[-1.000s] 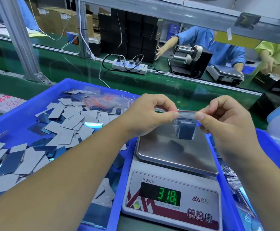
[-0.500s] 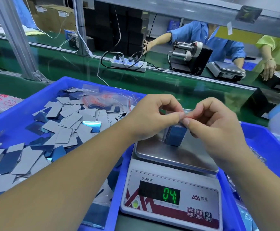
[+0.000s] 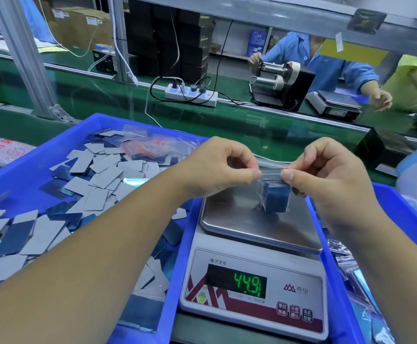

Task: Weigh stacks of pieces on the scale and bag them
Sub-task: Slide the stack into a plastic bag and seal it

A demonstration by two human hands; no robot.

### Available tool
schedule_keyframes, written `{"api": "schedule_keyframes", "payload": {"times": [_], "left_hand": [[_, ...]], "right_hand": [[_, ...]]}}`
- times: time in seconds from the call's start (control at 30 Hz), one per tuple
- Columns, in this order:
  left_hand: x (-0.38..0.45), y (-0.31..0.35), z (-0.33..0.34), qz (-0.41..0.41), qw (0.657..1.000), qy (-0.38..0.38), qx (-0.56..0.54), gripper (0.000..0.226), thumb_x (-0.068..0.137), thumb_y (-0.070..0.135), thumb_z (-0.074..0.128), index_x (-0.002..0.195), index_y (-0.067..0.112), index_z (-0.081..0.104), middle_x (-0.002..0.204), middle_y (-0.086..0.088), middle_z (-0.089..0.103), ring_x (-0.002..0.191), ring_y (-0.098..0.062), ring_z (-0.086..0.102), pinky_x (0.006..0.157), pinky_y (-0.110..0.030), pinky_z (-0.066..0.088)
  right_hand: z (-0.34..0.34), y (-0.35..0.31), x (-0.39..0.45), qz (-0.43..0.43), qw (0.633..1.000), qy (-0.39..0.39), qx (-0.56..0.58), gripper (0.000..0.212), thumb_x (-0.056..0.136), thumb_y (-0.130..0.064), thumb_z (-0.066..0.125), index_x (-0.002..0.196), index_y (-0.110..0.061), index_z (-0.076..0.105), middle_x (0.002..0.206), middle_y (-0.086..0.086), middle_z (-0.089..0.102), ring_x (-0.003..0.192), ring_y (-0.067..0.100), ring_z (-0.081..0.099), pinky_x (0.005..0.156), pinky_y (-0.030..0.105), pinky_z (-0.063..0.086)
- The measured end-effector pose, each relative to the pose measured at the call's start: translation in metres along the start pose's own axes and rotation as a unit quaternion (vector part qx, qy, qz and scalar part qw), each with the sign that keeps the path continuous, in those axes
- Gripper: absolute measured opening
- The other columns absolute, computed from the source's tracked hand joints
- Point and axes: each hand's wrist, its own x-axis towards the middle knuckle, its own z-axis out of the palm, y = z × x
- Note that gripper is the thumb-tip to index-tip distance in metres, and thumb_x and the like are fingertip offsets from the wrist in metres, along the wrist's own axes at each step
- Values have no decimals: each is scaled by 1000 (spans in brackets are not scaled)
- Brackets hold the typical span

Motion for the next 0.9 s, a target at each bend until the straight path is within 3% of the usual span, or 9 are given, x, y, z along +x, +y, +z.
{"api": "schedule_keyframes", "payload": {"times": [0.13,0.23,0.37,0.5,0.6,0.67,0.77,0.9], "left_hand": [[-1,-1,1,-27,999,-29,-23,5,77,21,71,75,17,69,65,10,63,62,-7,53,62,-17,44],[0,-3,1,-33,996,-39,-66,5,78,16,70,74,15,67,65,3,63,62,-12,54,66,-22,47],[1,-6,1,-54,991,3,-120,10,78,14,67,69,19,66,62,2,64,57,-10,56,62,-22,49],[-1,-8,0,-61,997,17,-36,16,85,8,64,72,17,61,58,9,61,53,-6,52,53,-13,40],[-3,-8,1,-35,998,31,50,18,86,14,64,71,23,61,57,19,54,51,2,44,51,-8,35],[-2,-8,1,-13,993,40,110,14,83,23,66,70,26,62,64,21,54,56,0,45,56,-11,37],[-2,-11,2,-8,985,40,169,12,87,30,70,75,27,67,82,13,55,74,-6,51,72,-23,45],[-3,-4,2,4,990,70,123,26,88,37,56,78,15,65,61,11,49,57,-2,42,56,-15,35]], "right_hand": [[0,4,1,18,1000,-7,5,27,69,-9,72,69,-32,58,67,-4,64,58,12,55,48,22,44],[0,11,0,62,998,-32,-1,23,69,-17,75,85,-30,65,74,-5,63,58,11,53,49,23,43],[-1,21,-2,114,985,-85,-103,29,71,-20,84,92,-28,65,74,-11,61,57,14,46,51,23,39],[-5,23,-1,143,980,-92,-102,21,79,-7,79,86,-21,64,68,-6,63,58,11,54,55,20,42],[-7,19,-1,157,978,-107,-85,20,82,-5,76,93,-16,64,64,-2,62,58,14,51,57,28,39],[-7,18,-1,158,965,-118,-175,21,83,-16,76,98,-23,64,62,-7,64,54,8,51,57,26,36],[-5,18,-2,115,912,-121,-376,18,83,-35,73,96,-34,61,66,-18,67,57,-2,57,58,23,39],[-6,18,-2,69,922,-80,-372,11,85,-35,70,91,-34,61,64,-17,64,56,0,54,55,18,36]]}}
